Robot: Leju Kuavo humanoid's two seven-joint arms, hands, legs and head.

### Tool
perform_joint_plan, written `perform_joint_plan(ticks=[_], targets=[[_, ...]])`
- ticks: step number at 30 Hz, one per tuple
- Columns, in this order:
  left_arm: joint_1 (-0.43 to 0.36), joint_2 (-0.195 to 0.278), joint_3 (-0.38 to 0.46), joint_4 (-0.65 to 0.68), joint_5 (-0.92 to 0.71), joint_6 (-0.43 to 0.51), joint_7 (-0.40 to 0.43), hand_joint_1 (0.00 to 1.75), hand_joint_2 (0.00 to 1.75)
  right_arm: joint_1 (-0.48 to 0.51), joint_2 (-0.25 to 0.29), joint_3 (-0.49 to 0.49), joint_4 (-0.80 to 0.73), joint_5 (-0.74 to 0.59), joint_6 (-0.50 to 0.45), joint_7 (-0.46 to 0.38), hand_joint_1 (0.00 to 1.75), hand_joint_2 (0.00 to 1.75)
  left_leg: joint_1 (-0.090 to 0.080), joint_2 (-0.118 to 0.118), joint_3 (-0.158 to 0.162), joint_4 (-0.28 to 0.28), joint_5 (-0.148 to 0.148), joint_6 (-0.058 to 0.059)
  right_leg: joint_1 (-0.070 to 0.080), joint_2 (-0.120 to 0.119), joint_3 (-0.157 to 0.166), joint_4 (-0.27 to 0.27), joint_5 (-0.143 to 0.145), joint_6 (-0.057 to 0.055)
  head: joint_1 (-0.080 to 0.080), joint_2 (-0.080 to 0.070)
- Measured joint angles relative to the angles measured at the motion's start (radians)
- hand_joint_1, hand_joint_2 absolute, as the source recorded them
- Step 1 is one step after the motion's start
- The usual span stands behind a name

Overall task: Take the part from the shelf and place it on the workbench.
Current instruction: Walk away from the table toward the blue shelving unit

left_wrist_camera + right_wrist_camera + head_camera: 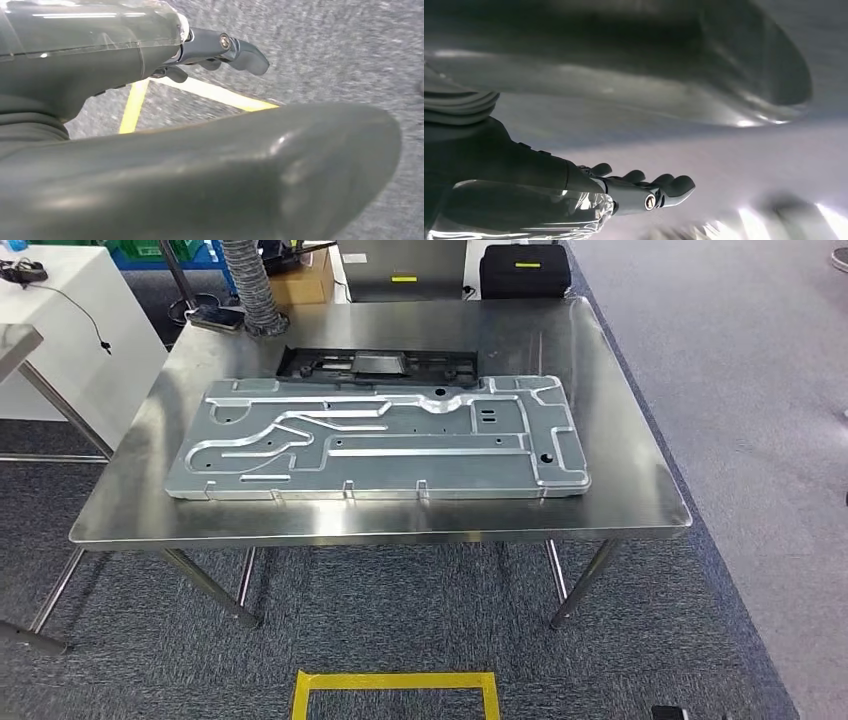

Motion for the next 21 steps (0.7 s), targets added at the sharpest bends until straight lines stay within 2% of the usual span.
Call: perform_joint_plan(ticks=[1, 2, 3, 4, 5, 6, 7, 8, 9, 10, 12, 13, 14, 15, 16, 17, 18, 19, 20, 21], targets=[[0.001, 0.004, -0.002, 0.0, -0.005, 0.001, 0.002, 0.0, 0.0, -0.003, 0.009, 0.002, 0.036, 0.014, 0.002, 0.05, 0.0, 0.0, 0.0, -0.001, -0.011, 0.061, -0.055, -0.004, 0.002, 0.0, -0.014, 0.001, 0.011, -0.005, 0.0, 0.0], [0.001, 0.008, -0.004, 0.0, -0.009, 0.003, 0.004, 0.0, 0.0, -0.004, 0.019, 0.004, 0.065, 0.027, 0.005, 0.097, 0.0, 0.0, 0.0, -0.002, -0.019, 0.122, -0.092, -0.006, 0.005, 0.0, -0.029, 0.002, 0.023, -0.008, 0.0, 0.0], [0.0, 0.012, -0.006, 0.0, -0.01, 0.006, 0.007, 0.0, 0.0, -0.005, 0.029, 0.006, 0.089, 0.038, 0.011, 0.136, 0.0, 0.0, 0.0, -0.002, -0.017, 0.164, -0.104, -0.007, 0.008, 0.0, -0.045, 0.004, 0.034, -0.009, 0.0, 0.0], [0.0, 0.015, -0.008, 0.0, -0.011, 0.009, 0.009, 0.0, 0.0, -0.006, 0.039, 0.01, 0.11, 0.05, 0.021, 0.169, 0.0, 0.0, -0.001, -0.003, -0.002, 0.178, -0.091, -0.005, 0.011, 0.0, -0.061, 0.007, 0.044, -0.01, 0.0, 0.0], [-0.001, 0.017, -0.009, 0.0, -0.01, 0.012, 0.011, 0.0, 0.0, -0.007, 0.048, 0.014, 0.128, 0.065, 0.034, 0.202, 0.0, 0.0, -0.002, -0.003, 0.03, 0.159, -0.065, 0.0, 0.013, 0.001, -0.078, 0.011, 0.055, -0.01, 0.0, 0.0], [-0.002, 0.019, -0.01, 0.0, -0.01, 0.013, 0.01, 0.0, 0.0, -0.008, 0.057, 0.021, 0.144, 0.082, 0.046, 0.238, 0.0, 0.0, -0.005, -0.004, 0.078, 0.107, -0.04, 0.008, 0.016, 0.002, -0.093, 0.014, 0.065, -0.009, 0.0, 0.0], [-0.004, 0.021, -0.011, 0.0, -0.009, 0.012, 0.006, 0.0, 0.0, -0.009, 0.065, 0.029, 0.157, 0.099, 0.057, 0.271, 0.0, 0.0, -0.009, -0.005, 0.137, 0.033, -0.03, 0.018, 0.019, 0.002, -0.106, 0.016, 0.074, -0.007, 0.0, 0.0], [-0.007, 0.023, -0.012, 0.0, -0.009, 0.01, 0.0, 0.0, 0.0, -0.01, 0.072, 0.039, 0.168, 0.114, 0.067, 0.302, 0.0, 0.0, -0.012, -0.005, 0.192, -0.046, -0.034, 0.027, 0.021, 0.002, -0.115, 0.017, 0.083, -0.004, 0.0, 0.0], [-0.01, 0.024, -0.013, 0.0, -0.009, 0.008, -0.005, 0.0, 0.0, -0.012, 0.076, 0.049, 0.176, 0.125, 0.077, 0.326, 0.0, 0.0, -0.016, -0.006, 0.229, -0.104, -0.042, 0.033, 0.021, 0.001, -0.12, 0.016, 0.093, 0.0, 0.0, 0.0], [-0.012, 0.024, -0.015, 0.0, -0.009, 0.006, -0.009, 0.0, 0.0, -0.013, 0.079, 0.056, 0.183, 0.131, 0.088, 0.343, 0.0, 0.0, -0.019, -0.007, 0.247, -0.138, -0.049, 0.037, 0.021, 0.0, -0.123, 0.014, 0.104, 0.004, 0.0, 0.0], [-0.013, 0.024, -0.017, 0.0, -0.01, 0.005, -0.013, 0.0, 0.0, -0.016, 0.08, 0.066, 0.193, 0.135, 0.118, 0.362, 0.0, 0.0, -0.02, -0.005, 0.237, -0.152, -0.033, 0.047, 0.017, 0.001, -0.129, 0.011, 0.12, 0.015, 0.0, 0.0], [-0.013, 0.024, -0.017, 0.0, -0.01, 0.004, -0.015, 0.0, 0.0, -0.017, 0.08, 0.07, 0.197, 0.135, 0.135, 0.364, 0.0, 0.0, -0.018, -0.002, 0.229, -0.156, -0.022, 0.054, 0.016, 0.003, -0.136, 0.019, 0.107, 0.021, 0.0, 0.0], [-0.013, 0.024, -0.017, 0.0, -0.01, 0.002, -0.019, 0.0, 0.0, -0.017, 0.079, 0.074, 0.199, 0.136, 0.155, 0.363, 0.0, 0.0, -0.016, 0.0, 0.218, -0.158, -0.01, 0.062, 0.015, 0.005, -0.146, 0.044, 0.075, 0.026, 0.0, 0.0], [-0.013, 0.024, -0.017, 0.0, -0.01, -0.002, -0.025, 0.0, 0.0, -0.018, 0.079, 0.077, 0.201, 0.139, 0.176, 0.359, 0.0, 0.0, -0.014, 0.003, 0.206, -0.158, 0.001, 0.068, 0.012, 0.007, -0.16, 0.091, 0.025, 0.031, 0.0, 0.0], [-0.013, 0.024, -0.018, 0.0, -0.009, -0.006, -0.034, 0.0, 0.0, -0.02, 0.079, 0.081, 0.202, 0.144, 0.197, 0.353, 0.0, 0.0, -0.014, 0.003, 0.191, -0.156, 0.011, 0.072, 0.01, 0.008, -0.177, 0.154, -0.029, 0.036, 0.0, 0.0], [-0.013, 0.024, -0.018, 0.0, -0.009, -0.009, -0.042, 0.0, 0.0, -0.021, 0.078, 0.085, 0.204, 0.15, 0.219, 0.346, 0.0, 0.0, -0.014, 0.004, 0.176, -0.152, 0.021, 0.073, 0.008, 0.008, -0.191, 0.222, -0.07, 0.039, 0.0, 0.0], [-0.013, 0.024, -0.018, 0.0, -0.009, -0.012, -0.049, 0.0, 0.0, -0.023, 0.078, 0.09, 0.205, 0.157, 0.238, 0.338, 0.0, 0.0, -0.014, 0.005, 0.159, -0.146, 0.031, 0.072, 0.005, 0.008, -0.196, 0.275, -0.088, 0.043, 0.0, 0.0], [-0.013, 0.023, -0.019, 0.0, -0.009, -0.014, -0.052, 0.0, 0.0, -0.025, 0.078, 0.096, 0.205, 0.163, 0.252, 0.33, 0.0, 0.0, -0.013, 0.006, 0.141, -0.14, 0.04, 0.07, 0.002, 0.008, -0.188, 0.299, -0.081, 0.046, 0.0, 0.0], [-0.013, 0.022, -0.019, 0.0, -0.009, -0.014, -0.053, 0.0, 0.0, -0.026, 0.078, 0.101, 0.206, 0.166, 0.266, 0.32, 0.0, 0.0, -0.012, 0.006, 0.123, -0.132, 0.048, 0.068, 0.0, 0.007, -0.163, 0.288, -0.057, 0.048, 0.0, 0.0], [-0.013, 0.021, -0.02, 0.0, -0.01, -0.014, -0.051, 0.0, 0.0, -0.028, 0.077, 0.105, 0.207, 0.165, 0.281, 0.312, 0.0, 0.0, -0.011, 0.006, 0.105, -0.123, 0.055, 0.064, -0.003, 0.007, -0.121, 0.241, -0.029, 0.05, 0.0, 0.0]])
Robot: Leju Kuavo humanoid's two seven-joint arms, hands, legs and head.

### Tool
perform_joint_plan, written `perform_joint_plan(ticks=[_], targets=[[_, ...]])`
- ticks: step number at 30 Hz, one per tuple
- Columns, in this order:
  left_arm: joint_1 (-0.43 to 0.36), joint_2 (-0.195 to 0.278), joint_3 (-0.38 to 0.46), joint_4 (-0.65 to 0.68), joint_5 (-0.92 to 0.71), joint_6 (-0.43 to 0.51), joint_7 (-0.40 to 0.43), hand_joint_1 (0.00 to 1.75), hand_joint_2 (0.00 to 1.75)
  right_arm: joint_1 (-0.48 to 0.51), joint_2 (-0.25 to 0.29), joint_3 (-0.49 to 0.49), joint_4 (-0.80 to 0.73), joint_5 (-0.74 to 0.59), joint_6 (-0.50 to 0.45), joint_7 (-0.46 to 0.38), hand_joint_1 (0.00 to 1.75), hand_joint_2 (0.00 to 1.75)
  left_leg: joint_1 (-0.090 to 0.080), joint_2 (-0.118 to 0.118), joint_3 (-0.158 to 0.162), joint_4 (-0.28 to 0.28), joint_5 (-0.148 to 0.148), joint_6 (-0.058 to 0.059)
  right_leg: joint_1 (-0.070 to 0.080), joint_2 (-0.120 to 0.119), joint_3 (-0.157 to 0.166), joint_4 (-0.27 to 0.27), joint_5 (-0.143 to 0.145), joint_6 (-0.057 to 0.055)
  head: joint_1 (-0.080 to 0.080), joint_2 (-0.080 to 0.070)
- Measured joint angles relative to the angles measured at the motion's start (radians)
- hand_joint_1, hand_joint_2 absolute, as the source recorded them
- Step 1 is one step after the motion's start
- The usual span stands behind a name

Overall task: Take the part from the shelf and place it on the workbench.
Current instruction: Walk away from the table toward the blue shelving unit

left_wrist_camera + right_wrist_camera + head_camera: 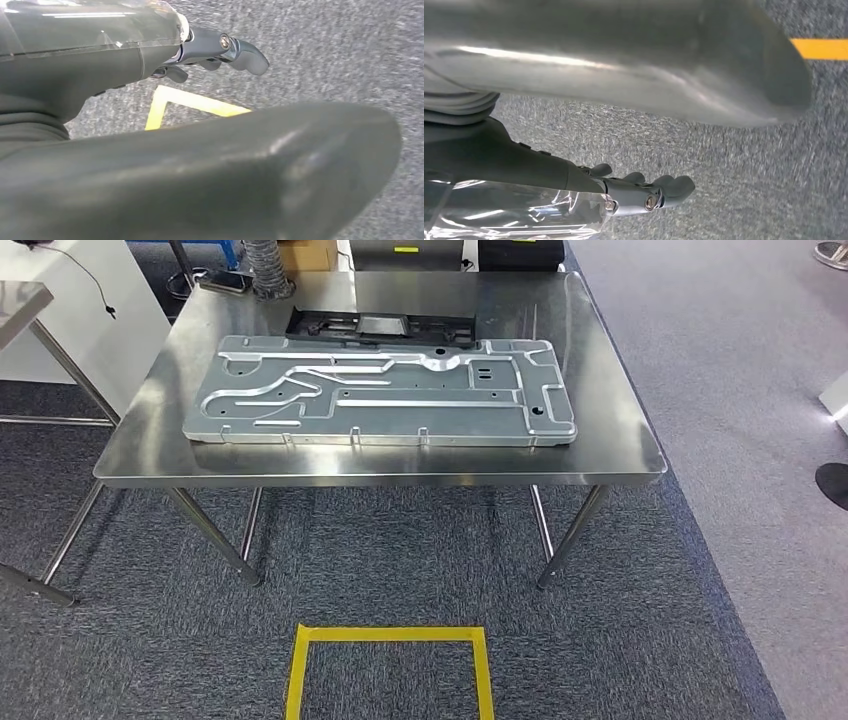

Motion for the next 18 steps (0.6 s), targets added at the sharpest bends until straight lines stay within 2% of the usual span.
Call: perform_joint_plan(ticks=[1, 2, 3, 4, 6, 7, 8, 9, 11, 12, 13, 14, 16, 18], targets=[[0.0, -0.001, 0.0, 0.0, -0.001, 0.002, 0.004, 0.0, 0.0, -0.003, -0.001, 0.002, 0.0, -0.001, 0.018, -0.007, 0.0, 0.0, 0.0, 0.0, -0.017, 0.01, 0.005, -0.004, -0.002, 0.0, 0.052, -0.069, 0.013, 0.0, 0.0, 0.0], [0.0, -0.003, -0.001, 0.0, -0.002, 0.004, 0.01, 0.0, 0.0, -0.006, -0.002, 0.004, 0.0, 0.0, 0.039, -0.013, 0.0, 0.0, 0.0, 0.0, -0.031, 0.02, 0.01, -0.01, -0.001, 0.001, 0.101, -0.142, 0.013, -0.003, 0.0, 0.0], [0.0, -0.004, -0.001, 0.0, -0.004, 0.006, 0.015, 0.0, 0.0, -0.009, -0.003, 0.007, 0.001, 0.002, 0.059, -0.017, 0.0, 0.0, -0.001, 0.001, -0.041, 0.027, 0.016, -0.016, 0.001, 0.001, 0.134, -0.197, 0.004, -0.007, 0.0, 0.0], [0.001, -0.006, -0.002, 0.0, -0.005, 0.008, 0.018, 0.0, 0.0, -0.012, -0.004, 0.01, 0.002, 0.005, 0.075, -0.017, 0.0, 0.0, -0.001, 0.002, -0.048, 0.031, 0.023, -0.022, 0.004, 0.002, 0.15, -0.229, -0.007, -0.013, 0.0, 0.0], [0.002, -0.008, -0.002, 0.0, -0.009, 0.01, 0.024, 0.0, 0.0, -0.012, -0.004, 0.015, 0.006, 0.009, 0.102, -0.003, 0.0, 0.0, 0.0, 0.001, -0.055, 0.033, 0.035, -0.035, 0.006, 0.001, 0.144, -0.24, -0.001, -0.028, 0.0, 0.0], [0.004, -0.009, -0.003, 0.0, -0.012, 0.011, 0.029, 0.0, 0.0, -0.013, -0.003, 0.017, 0.008, 0.008, 0.114, 0.009, 0.0, 0.0, 0.002, -0.001, -0.061, 0.04, 0.026, -0.041, 0.004, -0.001, 0.137, -0.241, 0.008, -0.035, 0.0, 0.0], [0.006, -0.01, -0.004, 0.0, -0.015, 0.013, 0.035, 0.0, 0.0, -0.013, -0.003, 0.017, 0.01, 0.006, 0.126, 0.024, 0.0, 0.0, 0.003, -0.004, -0.069, 0.062, -0.001, -0.047, 0.003, -0.003, 0.129, -0.243, 0.018, -0.044, 0.0, 0.0], [0.008, -0.011, -0.004, 0.0, -0.018, 0.014, 0.04, 0.0, 0.0, -0.013, -0.003, 0.017, 0.012, 0.005, 0.133, 0.038, 0.0, 0.0, 0.006, -0.007, -0.082, 0.103, -0.046, -0.052, 0.002, -0.005, 0.118, -0.244, 0.03, -0.05, 0.0, 0.0], [0.01, -0.013, -0.005, 0.0, -0.021, 0.016, 0.048, 0.0, 0.0, -0.012, -0.003, 0.017, 0.013, 0.006, 0.138, 0.07, 0.0, 0.0, 0.009, -0.009, -0.11, 0.223, -0.142, -0.06, 0.005, -0.007, 0.092, -0.242, 0.05, -0.057, 0.0, 0.0], [0.01, -0.013, -0.005, 0.0, -0.022, 0.017, 0.05, 0.0, 0.0, -0.011, -0.003, 0.017, 0.013, 0.008, 0.136, 0.09, 0.0, 0.0, 0.01, -0.009, -0.116, 0.278, -0.166, -0.063, 0.006, -0.007, 0.077, -0.241, 0.061, -0.057, 0.0, 0.0], [0.01, -0.013, -0.005, 0.0, -0.023, 0.017, 0.052, 0.0, 0.0, -0.01, -0.003, 0.017, 0.014, 0.012, 0.133, 0.108, 0.0, 0.0, 0.01, -0.009, -0.11, 0.309, -0.166, -0.064, 0.006, -0.007, 0.061, -0.238, 0.072, -0.055, 0.0, 0.0], [0.011, -0.013, -0.005, 0.0, -0.024, 0.017, 0.053, 0.0, 0.0, -0.009, -0.003, 0.017, 0.014, 0.015, 0.131, 0.126, 0.0, 0.0, 0.01, -0.009, -0.09, 0.309, -0.147, -0.064, 0.006, -0.007, 0.045, -0.235, 0.082, -0.053, 0.0, 0.0], [0.011, -0.013, -0.005, 0.0, -0.025, 0.017, 0.054, 0.0, 0.0, -0.008, -0.003, 0.017, 0.015, 0.02, 0.129, 0.142, 0.0, 0.0, 0.011, -0.009, -0.046, 0.27, -0.104, -0.064, 0.005, -0.006, 0.024, -0.23, 0.094, -0.05, 0.0, 0.0], [0.01, -0.013, -0.005, 0.0, -0.026, 0.017, 0.054, 0.0, 0.0, -0.007, -0.003, 0.017, 0.016, 0.02, 0.128, 0.146, 0.0, 0.0, 0.011, -0.009, -0.029, 0.249, -0.092, -0.063, 0.005, -0.006, 0.019, -0.228, 0.097, -0.049, 0.0, 0.0]])
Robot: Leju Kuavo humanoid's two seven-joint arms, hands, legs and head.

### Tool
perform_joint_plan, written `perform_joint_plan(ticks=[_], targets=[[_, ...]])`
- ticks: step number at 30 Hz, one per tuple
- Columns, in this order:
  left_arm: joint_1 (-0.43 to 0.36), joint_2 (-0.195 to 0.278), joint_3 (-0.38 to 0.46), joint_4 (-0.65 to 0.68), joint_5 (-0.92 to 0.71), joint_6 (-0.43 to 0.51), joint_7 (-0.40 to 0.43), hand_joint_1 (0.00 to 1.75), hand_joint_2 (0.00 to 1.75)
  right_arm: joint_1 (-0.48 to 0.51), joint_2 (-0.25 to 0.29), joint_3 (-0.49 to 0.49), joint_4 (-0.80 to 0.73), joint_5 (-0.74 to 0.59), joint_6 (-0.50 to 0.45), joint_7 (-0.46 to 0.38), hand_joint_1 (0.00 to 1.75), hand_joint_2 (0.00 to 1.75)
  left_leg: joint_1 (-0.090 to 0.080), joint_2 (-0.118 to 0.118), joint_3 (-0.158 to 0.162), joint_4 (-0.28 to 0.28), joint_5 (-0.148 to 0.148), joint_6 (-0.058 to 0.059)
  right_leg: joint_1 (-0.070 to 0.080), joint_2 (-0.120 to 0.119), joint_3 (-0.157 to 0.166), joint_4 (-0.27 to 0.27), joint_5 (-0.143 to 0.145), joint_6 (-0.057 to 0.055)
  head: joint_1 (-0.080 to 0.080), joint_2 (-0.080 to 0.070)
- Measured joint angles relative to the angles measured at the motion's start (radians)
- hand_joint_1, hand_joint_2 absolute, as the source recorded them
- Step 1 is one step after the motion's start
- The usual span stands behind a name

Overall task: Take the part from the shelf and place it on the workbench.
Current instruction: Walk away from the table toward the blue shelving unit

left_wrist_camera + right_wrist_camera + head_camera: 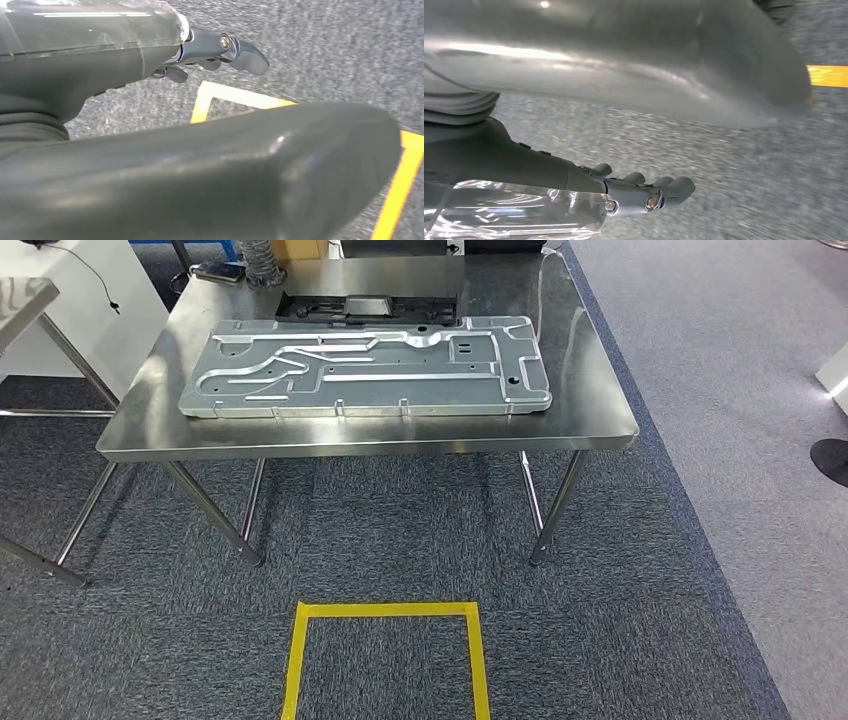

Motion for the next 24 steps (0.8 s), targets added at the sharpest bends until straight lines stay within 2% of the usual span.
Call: perform_joint_plan(ticks=[2, 3, 5, 6, 7, 8, 9, 10, 11, 12, 13, 14, 15, 16, 17, 18, 19, 21, 22, 23, 24], targets=[[0.0, 0.0, 0.0, 0.0, 0.0, 0.0, 0.0, 0.0, 0.0, 0.0, 0.0, 0.0, 0.0, 0.0, 0.0, 0.002, 0.0, 0.0, 0.0, 0.0, 0.02, -0.027, 0.007, 0.001, 0.0, 0.0, -0.004, 0.001, 0.003, 0.001, 0.0, 0.0], [-0.001, 0.0, 0.0, 0.0, 0.0, 0.0, 0.0, 0.0, 0.0, 0.001, 0.0, 0.0, 0.0, 0.0, 0.0, 0.005, 0.0, 0.0, 0.0, -0.001, 0.051, -0.068, 0.008, 0.003, 0.0, 0.001, -0.009, 0.003, 0.007, 0.003, 0.0, 0.0], [-0.004, 0.001, 0.0, 0.0, 0.004, 0.001, -0.003, 0.0, 0.0, 0.003, 0.0, 0.0, 0.001, 0.0, -0.003, 0.022, 0.0, 0.0, -0.004, -0.005, 0.123, -0.194, -0.001, 0.024, 0.002, 0.002, -0.024, 0.003, 0.036, 0.021, 0.0, 0.0], [-0.005, 0.001, 0.0, 0.0, 0.006, 0.001, -0.005, 0.0, 0.0, 0.004, -0.001, -0.001, 0.001, 0.0, -0.004, 0.031, 0.0, 0.0, -0.005, -0.004, 0.143, -0.241, -0.002, 0.038, 0.001, 0.004, -0.032, 0.006, 0.04, 0.032, 0.0, 0.0], [-0.005, 0.001, 0.0, 0.0, 0.008, 0.001, -0.008, 0.0, 0.0, 0.006, -0.001, -0.002, 0.002, 0.0, -0.004, 0.04, 0.0, 0.0, -0.006, -0.003, 0.143, -0.267, 0.002, 0.053, 0.001, 0.006, -0.042, 0.02, 0.026, 0.042, 0.0, 0.0], [-0.004, 0.002, 0.0, 0.0, 0.008, 0.001, -0.011, 0.0, 0.0, 0.007, -0.001, -0.002, 0.003, 0.0, -0.001, 0.041, 0.0, 0.0, -0.005, 0.0, 0.13, -0.269, 0.016, 0.063, 0.0, 0.007, -0.053, 0.054, -0.016, 0.047, 0.0, 0.0], [-0.005, 0.002, 0.0, 0.0, 0.008, 0.0, -0.014, 0.0, 0.0, 0.007, -0.002, -0.003, 0.004, 0.001, 0.003, 0.039, 0.0, 0.0, -0.006, 0.002, 0.117, -0.269, 0.028, 0.07, -0.002, 0.008, -0.066, 0.107, -0.074, 0.05, 0.0, 0.0], [-0.005, 0.002, 0.0, 0.0, 0.008, 0.0, -0.017, 0.0, 0.0, 0.007, -0.001, -0.003, 0.004, 0.001, 0.007, 0.036, 0.0, 0.0, -0.009, 0.003, 0.101, -0.268, 0.04, 0.074, -0.002, 0.008, -0.078, 0.172, -0.128, 0.052, 0.0, 0.0], [-0.005, 0.003, 0.0, 0.0, 0.008, 0.0, -0.019, 0.0, 0.0, 0.006, -0.001, -0.003, 0.004, 0.001, 0.01, 0.031, 0.0, 0.0, -0.012, 0.004, 0.085, -0.266, 0.053, 0.075, -0.002, 0.008, -0.086, 0.235, -0.162, 0.054, 0.0, 0.0], [-0.006, 0.003, 0.0, 0.0, 0.008, -0.001, -0.02, 0.0, 0.0, 0.005, -0.001, -0.003, 0.005, 0.001, 0.012, 0.028, 0.0, 0.0, -0.014, 0.005, 0.066, -0.263, 0.066, 0.076, -0.002, 0.008, -0.083, 0.278, -0.168, 0.054, 0.0, 0.0], [-0.006, 0.003, 0.0, 0.0, 0.008, -0.002, -0.021, 0.0, 0.0, 0.004, -0.001, -0.003, 0.005, 0.001, 0.015, 0.024, 0.0, 0.0, -0.016, 0.006, 0.046, -0.257, 0.078, 0.075, -0.001, 0.008, -0.067, 0.293, -0.15, 0.053, 0.0, 0.0], [-0.007, 0.003, 0.0, 0.0, 0.008, -0.003, -0.022, 0.0, 0.0, 0.003, -0.002, -0.003, 0.005, 0.001, 0.017, 0.02, 0.0, 0.0, -0.017, 0.006, 0.026, -0.251, 0.089, 0.074, 0.0, 0.008, -0.035, 0.276, -0.119, 0.049, 0.0, 0.0], [-0.008, 0.003, 0.0, 0.0, 0.007, -0.003, -0.022, 0.0, 0.0, 0.001, -0.002, -0.003, 0.005, 0.001, 0.019, 0.017, 0.0, 0.0, -0.018, 0.006, 0.006, -0.244, 0.099, 0.072, 0.002, 0.008, 0.012, 0.227, -0.093, 0.044, 0.0, 0.0], [-0.009, 0.002, 0.0, 0.0, 0.007, -0.003, -0.022, 0.0, 0.0, -0.001, -0.002, -0.003, 0.004, 0.001, 0.022, 0.013, 0.0, 0.0, -0.02, 0.006, -0.011, -0.236, 0.108, 0.07, 0.005, 0.008, 0.074, 0.153, -0.086, 0.036, 0.0, 0.0], [-0.01, 0.002, 0.0, 0.0, 0.008, -0.003, -0.023, 0.0, 0.0, -0.004, -0.002, -0.003, 0.004, 0.002, 0.024, 0.009, 0.0, 0.0, -0.021, 0.006, -0.024, -0.23, 0.118, 0.066, 0.009, 0.007, 0.131, 0.071, -0.099, 0.029, 0.0, 0.0], [-0.01, 0.002, 0.0, 0.0, 0.008, -0.003, -0.023, 0.0, 0.0, -0.007, -0.003, -0.002, 0.004, 0.003, 0.028, 0.005, 0.0, 0.0, -0.022, 0.007, -0.033, -0.227, 0.128, 0.061, 0.013, 0.007, 0.172, 0.008, -0.115, 0.023, 0.0, 0.0], [-0.011, 0.002, 0.0, 0.0, 0.008, -0.003, -0.024, 0.0, 0.0, -0.01, -0.003, -0.002, 0.003, 0.003, 0.032, 0.001, 0.0, 0.0, -0.021, 0.008, -0.039, -0.226, 0.139, 0.056, 0.016, 0.008, 0.194, -0.033, -0.128, 0.017, 0.0, 0.0], [-0.01, 0.003, 0.0, 0.0, 0.01, -0.003, -0.024, 0.0, 0.0, -0.01, -0.003, -0.002, 0.004, 0.003, 0.039, -0.003, 0.0, 0.0, -0.019, 0.008, -0.048, -0.229, 0.155, 0.045, 0.015, 0.006, 0.185, -0.049, -0.116, 0.006, 0.0, 0.0], [-0.009, 0.004, 0.0, 0.0, 0.011, -0.002, -0.024, 0.0, 0.0, -0.01, -0.003, -0.002, 0.005, 0.003, 0.042, -0.004, 0.0, 0.0, -0.018, 0.005, -0.055, -0.219, 0.139, 0.039, 0.012, 0.004, 0.175, -0.05, -0.104, -0.001, 0.0, 0.0], [-0.008, 0.004, 0.001, 0.0, 0.012, -0.001, -0.023, 0.0, 0.0, -0.01, -0.003, -0.002, 0.005, 0.002, 0.045, -0.004, 0.0, 0.0, -0.017, 0.003, -0.065, -0.192, 0.1, 0.033, 0.01, 0.001, 0.162, -0.052, -0.09, -0.007, 0.0, 0.0], [-0.007, 0.004, 0.001, 0.0, 0.013, 0.001, -0.021, 0.0, 0.0, -0.01, -0.003, -0.002, 0.005, 0.002, 0.049, -0.004, 0.0, 0.0, -0.013, 0.0, -0.078, -0.144, 0.046, 0.027, 0.009, -0.002, 0.147, -0.052, -0.078, -0.012, 0.0, 0.0]])
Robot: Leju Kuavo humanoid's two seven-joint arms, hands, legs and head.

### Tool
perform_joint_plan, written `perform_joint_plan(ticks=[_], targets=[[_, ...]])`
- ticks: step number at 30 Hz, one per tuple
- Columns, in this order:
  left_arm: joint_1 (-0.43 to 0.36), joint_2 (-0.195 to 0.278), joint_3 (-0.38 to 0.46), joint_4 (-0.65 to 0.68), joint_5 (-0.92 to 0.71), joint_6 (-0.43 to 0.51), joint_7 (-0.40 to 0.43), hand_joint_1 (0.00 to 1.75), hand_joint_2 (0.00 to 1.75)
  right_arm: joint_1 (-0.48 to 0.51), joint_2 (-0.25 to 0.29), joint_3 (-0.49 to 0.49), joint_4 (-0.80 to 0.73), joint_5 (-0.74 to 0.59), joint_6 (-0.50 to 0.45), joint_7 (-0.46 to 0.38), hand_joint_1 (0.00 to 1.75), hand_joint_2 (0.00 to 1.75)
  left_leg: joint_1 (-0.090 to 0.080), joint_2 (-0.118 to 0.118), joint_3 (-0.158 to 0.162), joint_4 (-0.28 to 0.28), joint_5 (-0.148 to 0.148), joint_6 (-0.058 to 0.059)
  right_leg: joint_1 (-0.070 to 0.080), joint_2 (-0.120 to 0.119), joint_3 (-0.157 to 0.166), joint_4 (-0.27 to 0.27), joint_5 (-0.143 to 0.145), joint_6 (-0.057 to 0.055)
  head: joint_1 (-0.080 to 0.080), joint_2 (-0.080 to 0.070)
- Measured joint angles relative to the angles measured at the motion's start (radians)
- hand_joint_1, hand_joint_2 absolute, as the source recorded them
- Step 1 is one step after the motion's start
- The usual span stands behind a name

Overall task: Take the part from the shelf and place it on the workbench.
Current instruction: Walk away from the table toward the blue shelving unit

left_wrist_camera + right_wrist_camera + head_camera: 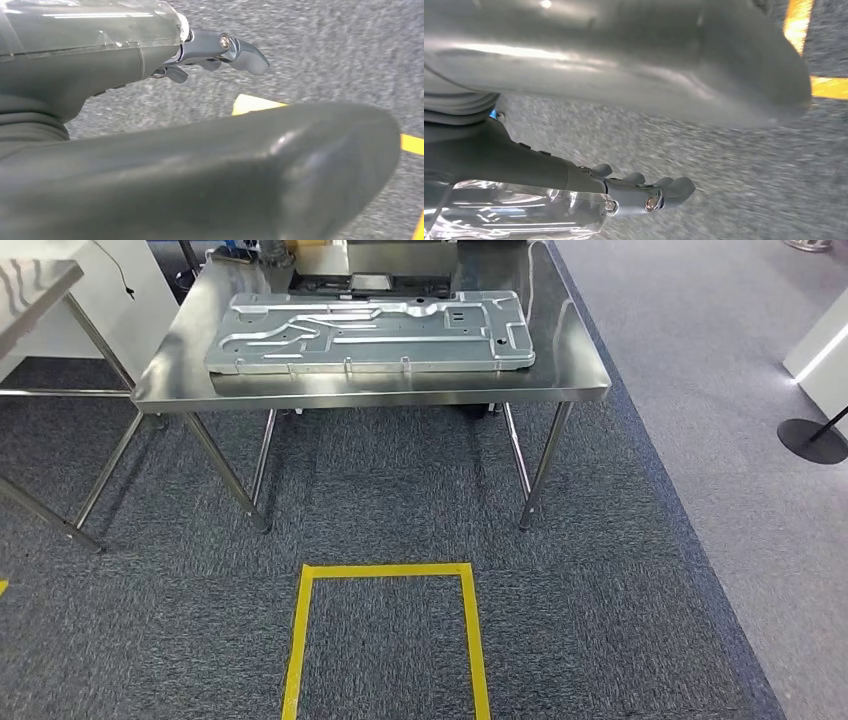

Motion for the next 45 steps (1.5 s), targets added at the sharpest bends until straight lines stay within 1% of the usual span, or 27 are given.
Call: perform_joint_plan(ticks=[1, 2, 3, 4, 5, 6, 7, 8, 10, 12, 13, 15, 17, 18, 19, 20, 23, 24, 26, 28, 30, 32, 33, 37, 40, 44, 45], targets=[[0.0, 0.0, 0.0, 0.0, 0.002, 0.003, 0.003, 0.0, 0.0, 0.001, 0.0, 0.0, 0.0, -0.001, 0.003, 0.0, 0.0, 0.0, 0.003, -0.001, -0.014, 0.062, -0.053, -0.006, 0.0, 0.0, -0.016, 0.0, 0.012, -0.003, 0.0, 0.0], [0.0, 0.0, 0.0, 0.0, 0.003, 0.006, 0.008, 0.0, 0.0, 0.001, 0.0, 0.0, 0.0, -0.002, 0.008, 0.0, 0.0, 0.0, 0.006, -0.001, -0.025, 0.128, -0.086, -0.011, 0.0, -0.001, -0.032, 0.001, 0.023, -0.002, 0.0, 0.0], [0.0, 0.0, 0.001, 0.0, 0.004, 0.01, 0.014, 0.0, 0.0, 0.001, 0.0, -0.001, 0.0, -0.003, 0.012, 0.0, 0.0, 0.0, 0.008, 0.0, -0.03, 0.182, -0.088, -0.015, 0.0, -0.001, -0.048, 0.002, 0.034, 0.0, 0.0, 0.0], [-0.001, 0.0, 0.001, 0.0, 0.005, 0.014, 0.021, 0.0, 0.0, 0.001, 0.0, -0.002, 0.0, -0.005, 0.017, 0.001, 0.0, 0.0, 0.011, 0.0, -0.025, 0.214, -0.063, -0.018, -0.001, -0.002, -0.065, 0.005, 0.046, 0.002, 0.0, 0.0], [-0.001, 0.0, 0.002, 0.0, 0.005, 0.018, 0.029, 0.0, 0.0, 0.001, 0.0, -0.003, 0.0, -0.006, 0.021, 0.001, 0.0, 0.0, 0.013, 0.0, -0.006, 0.216, -0.025, -0.02, -0.002, -0.002, -0.083, 0.01, 0.056, 0.006, 0.0, 0.0], [-0.001, 0.0, 0.002, 0.0, 0.005, 0.02, 0.036, 0.0, 0.0, 0.001, 0.0, -0.004, 0.0, -0.007, 0.024, 0.001, 0.0, 0.0, 0.016, -0.001, 0.032, 0.182, 0.006, -0.021, -0.004, -0.002, -0.101, 0.018, 0.065, 0.01, 0.0, 0.0], [-0.002, 0.0, 0.003, 0.0, 0.006, 0.022, 0.044, 0.0, 0.0, 0.001, 0.0, -0.005, 0.0, -0.01, 0.029, 0.001, 0.0, 0.0, 0.017, -0.001, 0.089, 0.117, 0.014, -0.02, -0.004, -0.002, -0.117, 0.027, 0.072, 0.015, 0.0, 0.0], [-0.004, 0.0, 0.003, 0.0, 0.006, 0.024, 0.051, 0.0, 0.0, 0.001, 0.0, -0.007, 0.0, -0.013, 0.033, 0.001, 0.0, 0.0, 0.017, -0.001, 0.15, 0.034, -0.001, -0.017, -0.003, -0.002, -0.13, 0.037, 0.077, 0.02, 0.0, 0.0], [-0.009, 0.0, 0.003, 0.0, 0.007, 0.028, 0.063, 0.0, 0.0, 0.0, 0.0, -0.011, 0.0, -0.019, 0.041, 0.002, 0.0, 0.87, 0.015, -0.002, 0.229, -0.089, -0.055, -0.006, 0.0, -0.002, -0.146, 0.053, 0.088, 0.032, 0.0, 0.0], [-0.009, 0.0, 0.004, 0.0, 0.008, 0.031, 0.073, 0.0, 0.0, 0.0, 0.0, -0.016, 0.0, -0.022, 0.045, 0.005, 0.0, 1.75, 0.013, -0.001, 0.231, -0.117, -0.068, 0.01, -0.002, -0.002, -0.156, 0.06, 0.098, 0.046, 0.0, 0.0], [-0.007, 0.0, 0.004, 0.0, 0.008, 0.032, 0.077, 0.0, 0.0, 0.001, -0.001, -0.018, 0.0, -0.021, 0.045, 0.008, 0.0, 1.75, 0.013, 0.0, 0.226, -0.116, -0.061, 0.019, -0.005, -0.002, -0.162, 0.07, 0.089, 0.052, 0.0, 0.0], [-0.005, 0.0, 0.005, 0.0, 0.008, 0.033, 0.083, 0.0, 0.0, 0.004, -0.001, -0.02, 0.0, -0.018, 0.042, 0.016, 0.0, 1.75, 0.012, 0.004, 0.213, -0.117, -0.046, 0.034, -0.01, 0.001, -0.193, 0.146, 0.03, 0.06, 0.0, 0.0], [-0.004, 0.002, 0.005, 0.0, 0.006, 0.033, 0.087, 0.0, 0.0, 0.006, 0.0, -0.021, 0.001, -0.017, 0.04, 0.024, 0.0, 1.75, 0.007, 0.005, 0.196, -0.116, -0.034, 0.04, -0.011, 0.002, -0.243, 0.281, -0.05, 0.065, 0.0, 0.0], [-0.003, 0.002, 0.005, 0.0, 0.006, 0.033, 0.089, 0.0, 0.0, 0.006, 0.0, -0.022, 0.001, -0.017, 0.04, 0.026, 0.0, 1.75, 0.005, 0.006, 0.189, -0.116, -0.028, 0.041, -0.011, 0.003, -0.256, 0.331, -0.072, 0.066, 0.0, 0.0], [-0.002, 0.003, 0.005, 0.0, 0.005, 0.033, 0.091, 0.0, 0.0, 0.006, 0.0, -0.024, 0.001, -0.017, 0.039, 0.028, 0.0, 1.75, 0.002, 0.005, 0.182, -0.114, -0.024, 0.041, -0.01, 0.003, -0.251, 0.346, -0.075, 0.065, 0.0, 0.0], [-0.002, 0.003, 0.006, 0.0, 0.005, 0.033, 0.092, 0.0, 0.0, 0.006, 0.0, -0.026, 0.001, -0.017, 0.039, 0.03, 0.0, 1.75, 0.0, 0.005, 0.178, -0.113, -0.02, 0.04, -0.009, 0.003, -0.225, 0.319, -0.06, 0.062, 0.0, 0.0], [-0.002, 0.002, 0.006, 0.0, 0.004, 0.032, 0.093, 0.0, 0.0, 0.005, 0.0, -0.029, 0.001, -0.017, 0.038, 0.034, 0.0, 1.75, -0.004, 0.005, 0.172, -0.105, -0.016, 0.035, -0.002, 0.003, -0.095, 0.115, 0.007, 0.04, 0.0, 0.0], [-0.003, 0.002, 0.006, 0.0, 0.003, 0.032, 0.093, 0.0, 0.0, 0.004, -0.001, -0.029, 0.001, -0.017, 0.038, 0.036, 0.0, 1.75, -0.005, 0.006, 0.169, -0.102, -0.015, 0.031, 0.001, 0.003, -0.071, 0.071, 0.015, 0.034, 0.0, 0.0], [-0.004, 0.003, 0.006, 0.0, 0.002, 0.032, 0.094, 0.0, 0.0, 0.005, -0.001, -0.032, 0.001, -0.016, 0.036, 0.044, 0.0, 1.75, -0.008, 0.006, 0.162, -0.097, -0.014, 0.026, 0.004, 0.002, -0.063, 0.044, 0.016, 0.03, 0.0, 0.0], [-0.004, 0.004, 0.006, 0.0, 0.001, 0.033, 0.095, 0.0, 0.87, 0.007, 0.0, -0.035, 0.001, -0.016, 0.032, 0.055, 0.0, 1.75, -0.008, 0.006, 0.159, -0.097, -0.013, 0.026, 0.004, 0.002, -0.066, 0.043, 0.019, 0.031, 0.0, 0.0], [-0.004, 0.004, 0.006, 0.0, 0.001, 0.033, 0.096, 0.0, 1.75, 0.007, 0.0, -0.037, 0.001, -0.016, 0.028, 0.064, 0.0, 0.87, -0.007, 0.006, 0.158, -0.098, -0.011, 0.023, 0.006, 0.002, -0.067, 0.044, 0.021, 0.028, 0.0, 0.0], [-0.004, 0.004, 0.006, 0.0, 0.001, 0.033, 0.096, 0.0, 1.75, 0.007, 0.0, -0.04, 0.001, -0.017, 0.026, 0.064, 0.0, 0.0, -0.005, 0.006, 0.158, -0.1, -0.008, 0.019, 0.007, 0.002, -0.069, 0.044, 0.022, 0.024, 0.0, 0.0], [-0.004, 0.004, 0.006, 0.0, 0.001, 0.033, 0.096, 0.0, 1.75, 0.006, 0.0, -0.042, 0.001, -0.018, 0.028, 0.062, 0.0, 0.0, -0.005, 0.006, 0.158, -0.101, -0.007, 0.017, 0.008, 0.002, -0.069, 0.044, 0.022, 0.023, 0.0, 0.0], [-0.004, 0.005, 0.009, 0.0, 0.009, 0.035, 0.12, 0.0, 1.75, 0.006, 0.0, -0.051, 0.001, -0.023, 0.047, 0.048, 0.0, 1.75, -0.004, 0.006, 0.158, -0.104, -0.003, 0.011, 0.008, 0.001, -0.071, 0.046, 0.024, 0.019, 0.0, 0.0], [-0.002, 0.006, 0.01, 0.0, 0.024, 0.037, 0.154, 0.0, 1.75, 0.007, 0.0, -0.057, 0.001, -0.027, 0.048, 0.052, 0.0, 1.75, -0.004, 0.006, 0.158, -0.105, -0.002, 0.01, 0.008, 0.001, -0.071, 0.047, 0.024, 0.018, 0.0, 0.0], [0.011, 0.014, -0.049, -0.002, 0.075, 0.039, 0.181, 0.0, 0.0, 0.015, 0.0, -0.029, -0.002, -0.07, 0.051, 0.058, 0.0, 0.0, -0.004, 0.006, 0.157, -0.104, -0.002, 0.009, 0.008, 0.001, -0.071, 0.047, 0.025, 0.018, 0.0, 0.0], [0.015, 0.017, -0.069, -0.003, 0.091, 0.039, 0.187, 0.0, 0.0, 0.018, 0.0, -0.018, -0.004, -0.084, 0.053, 0.058, 0.0, 0.0, -0.004, 0.006, 0.157, -0.104, -0.002, 0.009, 0.008, 0.001, -0.071, 0.047, 0.025, 0.018, 0.0, 0.0]])
